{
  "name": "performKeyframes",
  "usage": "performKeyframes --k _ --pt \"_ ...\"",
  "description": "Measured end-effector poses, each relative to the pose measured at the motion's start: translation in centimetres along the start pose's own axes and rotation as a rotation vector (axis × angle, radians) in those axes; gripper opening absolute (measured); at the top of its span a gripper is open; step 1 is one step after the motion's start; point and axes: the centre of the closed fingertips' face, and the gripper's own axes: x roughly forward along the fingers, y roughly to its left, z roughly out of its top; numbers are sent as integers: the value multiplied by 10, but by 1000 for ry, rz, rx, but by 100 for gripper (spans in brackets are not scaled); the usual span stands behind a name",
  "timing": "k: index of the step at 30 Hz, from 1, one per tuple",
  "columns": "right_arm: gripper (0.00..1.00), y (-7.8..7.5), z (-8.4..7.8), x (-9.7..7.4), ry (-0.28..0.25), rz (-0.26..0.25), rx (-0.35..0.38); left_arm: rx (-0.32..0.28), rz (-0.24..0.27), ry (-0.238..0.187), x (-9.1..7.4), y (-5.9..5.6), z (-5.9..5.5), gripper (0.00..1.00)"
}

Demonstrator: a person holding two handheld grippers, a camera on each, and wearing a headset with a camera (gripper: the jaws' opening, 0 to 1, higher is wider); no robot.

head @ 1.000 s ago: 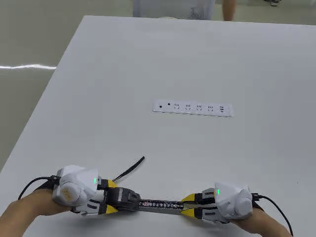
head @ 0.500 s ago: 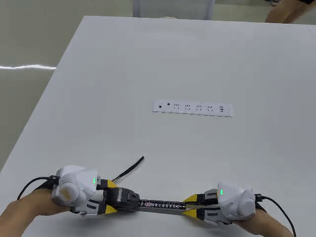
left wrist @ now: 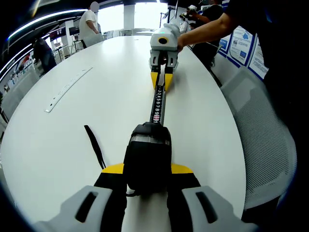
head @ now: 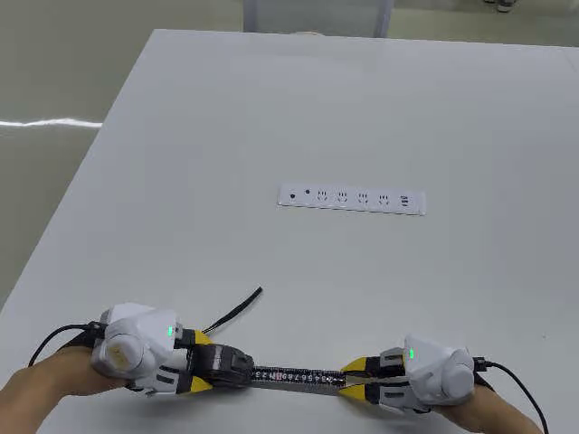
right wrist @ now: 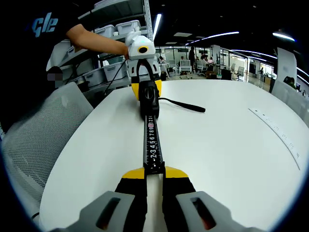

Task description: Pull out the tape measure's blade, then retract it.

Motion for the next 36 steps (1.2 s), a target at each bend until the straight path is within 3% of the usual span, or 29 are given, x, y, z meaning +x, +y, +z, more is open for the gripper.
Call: performKeyframes --k 36 --pt "8 -1 -13 -19 8 -11 23 2 -5 2 2 1 1 27"
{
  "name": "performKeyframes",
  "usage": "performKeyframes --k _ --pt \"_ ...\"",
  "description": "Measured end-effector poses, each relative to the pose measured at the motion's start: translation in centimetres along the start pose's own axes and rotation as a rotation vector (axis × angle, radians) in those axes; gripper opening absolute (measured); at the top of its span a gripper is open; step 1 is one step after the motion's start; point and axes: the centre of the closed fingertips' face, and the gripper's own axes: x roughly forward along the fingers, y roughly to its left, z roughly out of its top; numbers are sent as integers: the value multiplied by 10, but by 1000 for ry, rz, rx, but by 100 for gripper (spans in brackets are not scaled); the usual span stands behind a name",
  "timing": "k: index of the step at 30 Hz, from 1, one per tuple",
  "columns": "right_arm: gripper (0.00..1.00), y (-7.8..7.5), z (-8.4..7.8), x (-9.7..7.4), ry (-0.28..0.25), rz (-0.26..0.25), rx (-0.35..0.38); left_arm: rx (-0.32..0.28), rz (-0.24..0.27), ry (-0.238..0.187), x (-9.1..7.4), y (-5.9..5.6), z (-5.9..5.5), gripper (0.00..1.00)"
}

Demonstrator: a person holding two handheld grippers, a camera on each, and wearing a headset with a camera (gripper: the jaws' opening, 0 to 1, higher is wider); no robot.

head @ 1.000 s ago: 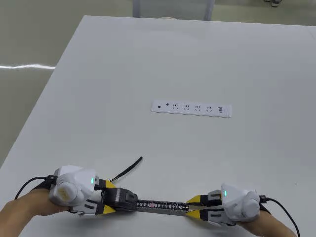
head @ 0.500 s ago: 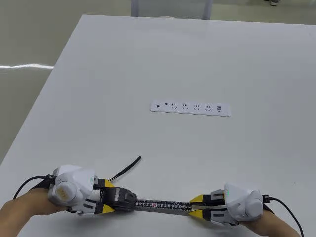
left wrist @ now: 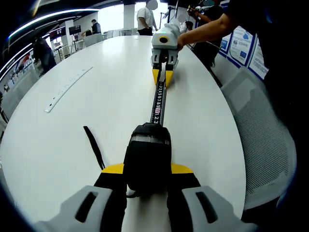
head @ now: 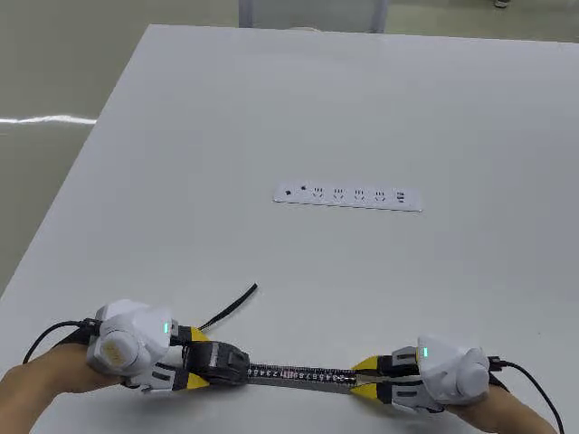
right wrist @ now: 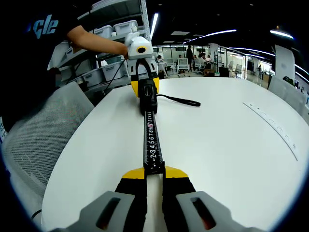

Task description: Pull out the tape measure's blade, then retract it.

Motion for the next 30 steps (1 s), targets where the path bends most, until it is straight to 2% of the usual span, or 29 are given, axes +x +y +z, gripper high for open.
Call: performKeyframes --k 30 --pt "8 -2 -9 -15 -1 -13 16 1 -5 2 1 0 3 27"
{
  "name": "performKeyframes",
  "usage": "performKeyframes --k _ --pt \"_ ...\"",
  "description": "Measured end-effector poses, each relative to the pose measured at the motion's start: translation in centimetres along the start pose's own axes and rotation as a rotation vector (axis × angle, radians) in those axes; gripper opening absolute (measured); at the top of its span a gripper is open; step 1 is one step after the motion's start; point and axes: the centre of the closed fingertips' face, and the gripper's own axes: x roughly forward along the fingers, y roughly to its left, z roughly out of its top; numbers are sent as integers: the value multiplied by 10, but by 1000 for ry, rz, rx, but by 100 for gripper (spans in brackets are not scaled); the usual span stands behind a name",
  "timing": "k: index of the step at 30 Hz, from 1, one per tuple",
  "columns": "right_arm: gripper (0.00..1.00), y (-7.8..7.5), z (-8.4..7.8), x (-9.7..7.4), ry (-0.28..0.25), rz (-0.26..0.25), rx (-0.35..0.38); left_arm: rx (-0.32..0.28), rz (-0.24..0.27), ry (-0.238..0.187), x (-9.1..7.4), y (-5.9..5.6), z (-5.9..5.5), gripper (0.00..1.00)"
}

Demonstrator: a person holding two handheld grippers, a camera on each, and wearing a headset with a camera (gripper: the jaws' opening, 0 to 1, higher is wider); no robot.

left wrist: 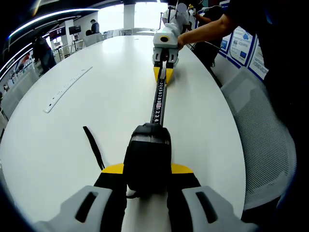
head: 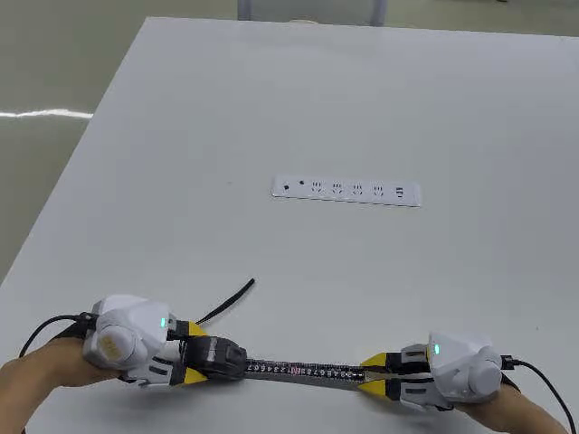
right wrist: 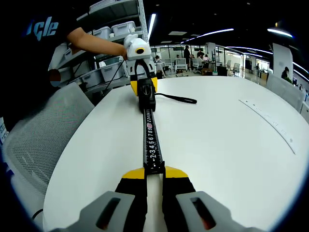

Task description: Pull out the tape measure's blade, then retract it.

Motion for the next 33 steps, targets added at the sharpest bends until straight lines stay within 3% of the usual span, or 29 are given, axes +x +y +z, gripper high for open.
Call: performKeyframes --k 33 --pt "8 -2 -8 -18 3 -7 4 1 -5 10 0 0 0 27"
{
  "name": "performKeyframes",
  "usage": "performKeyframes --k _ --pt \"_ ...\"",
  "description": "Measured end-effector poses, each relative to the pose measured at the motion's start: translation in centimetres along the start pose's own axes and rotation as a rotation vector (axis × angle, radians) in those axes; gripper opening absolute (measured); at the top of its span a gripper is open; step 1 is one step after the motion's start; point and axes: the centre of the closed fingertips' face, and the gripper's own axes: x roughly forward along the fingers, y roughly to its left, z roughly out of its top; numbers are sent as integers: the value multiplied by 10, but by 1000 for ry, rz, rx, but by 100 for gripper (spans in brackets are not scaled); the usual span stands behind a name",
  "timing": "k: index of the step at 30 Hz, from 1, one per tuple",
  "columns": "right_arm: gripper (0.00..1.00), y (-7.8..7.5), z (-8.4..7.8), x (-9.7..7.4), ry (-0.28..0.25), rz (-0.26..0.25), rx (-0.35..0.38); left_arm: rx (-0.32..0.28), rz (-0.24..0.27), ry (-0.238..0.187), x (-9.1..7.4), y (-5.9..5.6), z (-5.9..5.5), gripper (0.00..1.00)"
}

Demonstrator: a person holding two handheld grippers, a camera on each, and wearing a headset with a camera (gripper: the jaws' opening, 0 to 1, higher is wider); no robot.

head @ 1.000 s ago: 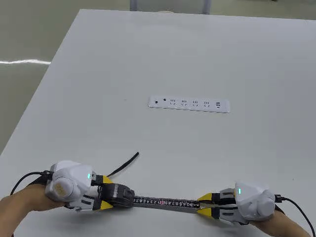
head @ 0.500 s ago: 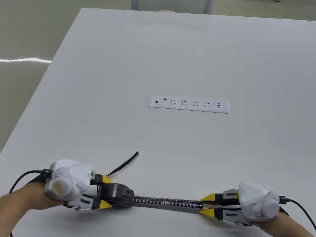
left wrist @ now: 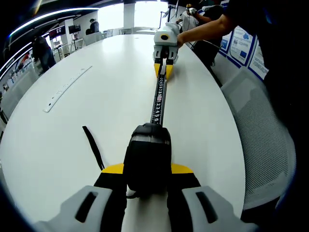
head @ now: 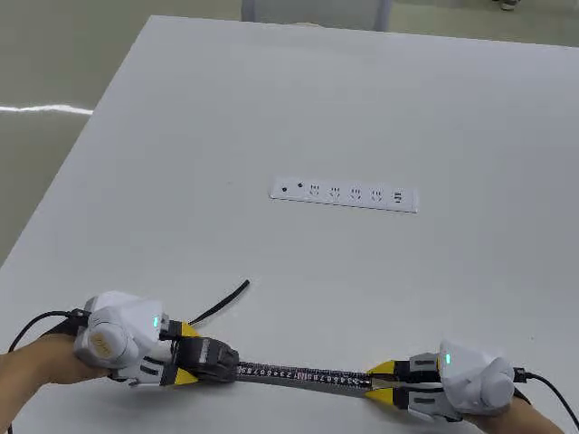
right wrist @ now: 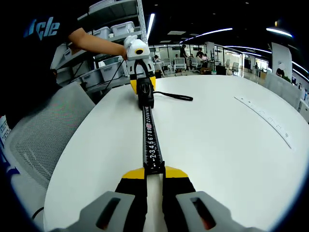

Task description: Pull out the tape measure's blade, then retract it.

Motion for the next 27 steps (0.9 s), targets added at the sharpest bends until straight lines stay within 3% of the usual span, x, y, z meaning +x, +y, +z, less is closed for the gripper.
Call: performKeyframes --k 27 --pt "8 -3 -12 -17 6 -1 10 -1 1 15 1 0 0 27"
